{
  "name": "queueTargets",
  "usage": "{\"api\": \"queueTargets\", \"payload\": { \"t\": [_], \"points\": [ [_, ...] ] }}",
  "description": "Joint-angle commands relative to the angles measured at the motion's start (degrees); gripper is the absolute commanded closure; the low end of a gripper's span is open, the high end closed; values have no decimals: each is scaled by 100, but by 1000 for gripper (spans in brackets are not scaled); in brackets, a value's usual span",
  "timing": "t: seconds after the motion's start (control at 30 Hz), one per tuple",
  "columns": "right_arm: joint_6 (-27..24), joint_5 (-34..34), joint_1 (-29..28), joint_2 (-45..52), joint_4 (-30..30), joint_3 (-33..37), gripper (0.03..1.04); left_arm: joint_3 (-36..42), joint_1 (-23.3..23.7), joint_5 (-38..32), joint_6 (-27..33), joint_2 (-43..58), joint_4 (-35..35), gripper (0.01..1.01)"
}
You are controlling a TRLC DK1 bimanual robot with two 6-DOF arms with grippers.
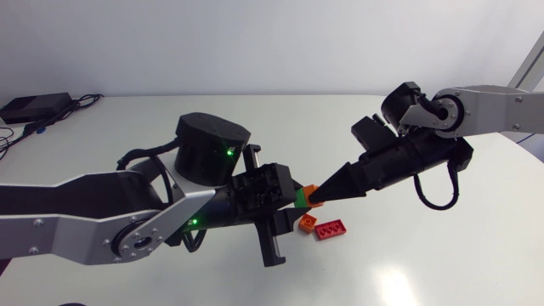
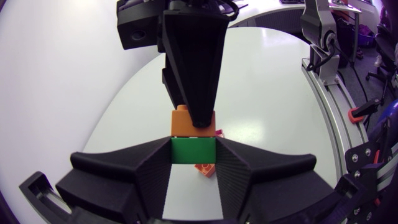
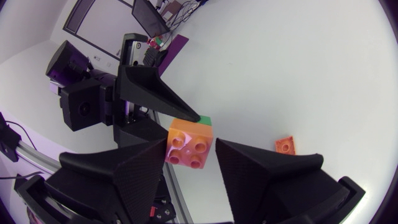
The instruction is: Disassemble duplo
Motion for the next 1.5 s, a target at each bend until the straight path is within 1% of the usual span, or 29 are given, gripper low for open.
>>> {"api": "queueTargets", "payload": {
  "t": [0.0,0.1,0.13,0.17,0.27,0.3,0.33,0.4,0.73,0.77,0.87,1.0,1.03,1.27,1.33,1.37,1.47],
  "points": [
    [129,-20,47,7,40,29,751,157,-3,-16,-150,109,122,784],
    [129,-20,65,-108,101,-50,782,157,-12,-42,-150,135,131,775],
    [129,-20,109,-152,110,-67,792,148,-30,-147,-150,161,140,730],
    [147,-20,135,-204,119,-94,811,139,-38,-227,-141,170,140,649],
    [173,33,197,-310,198,-173,825,104,-38,-288,-124,170,105,297],
    [253,60,197,-327,295,-199,825,78,-38,-323,-124,153,96,228],
    [340,103,179,-354,409,-234,825,52,-30,-332,-124,118,87,190],
    [367,147,153,-398,453,-234,823,16,-12,-332,-115,91,34,170],
    [367,226,197,-468,567,-393,820,-54,23,-341,-106,30,17,180],
    [367,226,179,-494,585,-410,820,-54,23,-341,-97,38,8,230],
    [367,279,144,-538,593,-445,820,-80,23,-341,-88,47,8,430],
    [384,332,135,-591,593,-445,818,-80,-3,-350,-53,56,-45,597],
    [393,332,135,-609,593,-445,818,-80,-12,-350,-53,56,-54,625],
    [437,367,144,-661,628,-472,816,-80,-38,-367,-36,74,-62,628],
    [446,376,153,-670,664,-516,816,-71,-47,-367,-36,82,-62,705],
    [446,376,153,-670,664,-533,816,-63,-56,-376,-36,91,-62,726],
    [437,385,153,-688,664,-542,816,-89,-144,-411,114,118,-62,733]
  ]
}}
